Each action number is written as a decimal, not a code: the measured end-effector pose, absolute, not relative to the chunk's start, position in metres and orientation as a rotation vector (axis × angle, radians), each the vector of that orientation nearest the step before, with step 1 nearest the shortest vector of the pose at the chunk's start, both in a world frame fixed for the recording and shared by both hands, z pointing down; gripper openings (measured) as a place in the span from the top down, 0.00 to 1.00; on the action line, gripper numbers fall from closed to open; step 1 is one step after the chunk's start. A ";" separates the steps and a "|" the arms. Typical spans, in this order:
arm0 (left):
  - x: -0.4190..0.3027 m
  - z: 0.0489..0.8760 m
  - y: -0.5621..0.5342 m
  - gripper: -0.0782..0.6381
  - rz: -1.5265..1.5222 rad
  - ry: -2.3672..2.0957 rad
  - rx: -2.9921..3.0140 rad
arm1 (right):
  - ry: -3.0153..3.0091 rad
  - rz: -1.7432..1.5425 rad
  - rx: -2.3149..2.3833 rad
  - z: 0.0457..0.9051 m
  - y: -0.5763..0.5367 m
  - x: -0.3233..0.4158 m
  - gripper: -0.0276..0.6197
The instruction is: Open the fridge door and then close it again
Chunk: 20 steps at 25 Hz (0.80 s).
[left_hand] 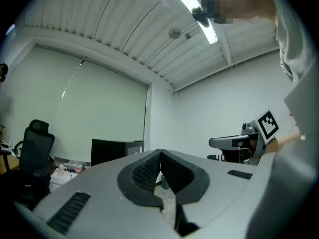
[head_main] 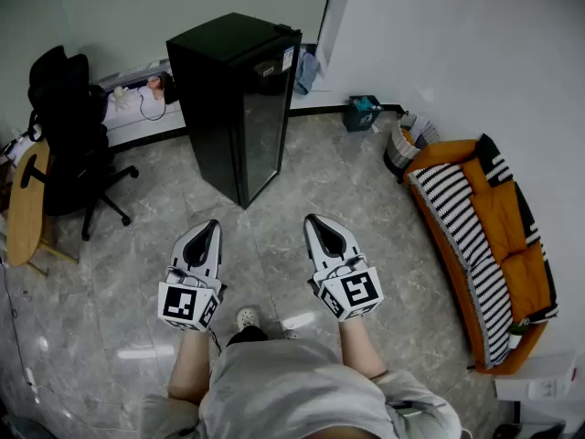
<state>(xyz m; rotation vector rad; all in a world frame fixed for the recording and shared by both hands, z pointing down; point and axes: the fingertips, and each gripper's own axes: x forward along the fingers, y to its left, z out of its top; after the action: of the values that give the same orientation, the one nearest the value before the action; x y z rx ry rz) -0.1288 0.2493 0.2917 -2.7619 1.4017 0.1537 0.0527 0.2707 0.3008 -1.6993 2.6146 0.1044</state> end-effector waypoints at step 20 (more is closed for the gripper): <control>-0.142 0.298 0.201 0.87 0.150 1.348 -2.776 | 2.592 0.101 -1.691 0.302 0.226 0.032 0.92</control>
<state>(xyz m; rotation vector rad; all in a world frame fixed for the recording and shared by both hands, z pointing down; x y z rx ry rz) -0.1419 0.2011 0.2981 -2.7758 1.3478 0.1498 0.0324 0.2260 0.3015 -1.6913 2.5922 0.1006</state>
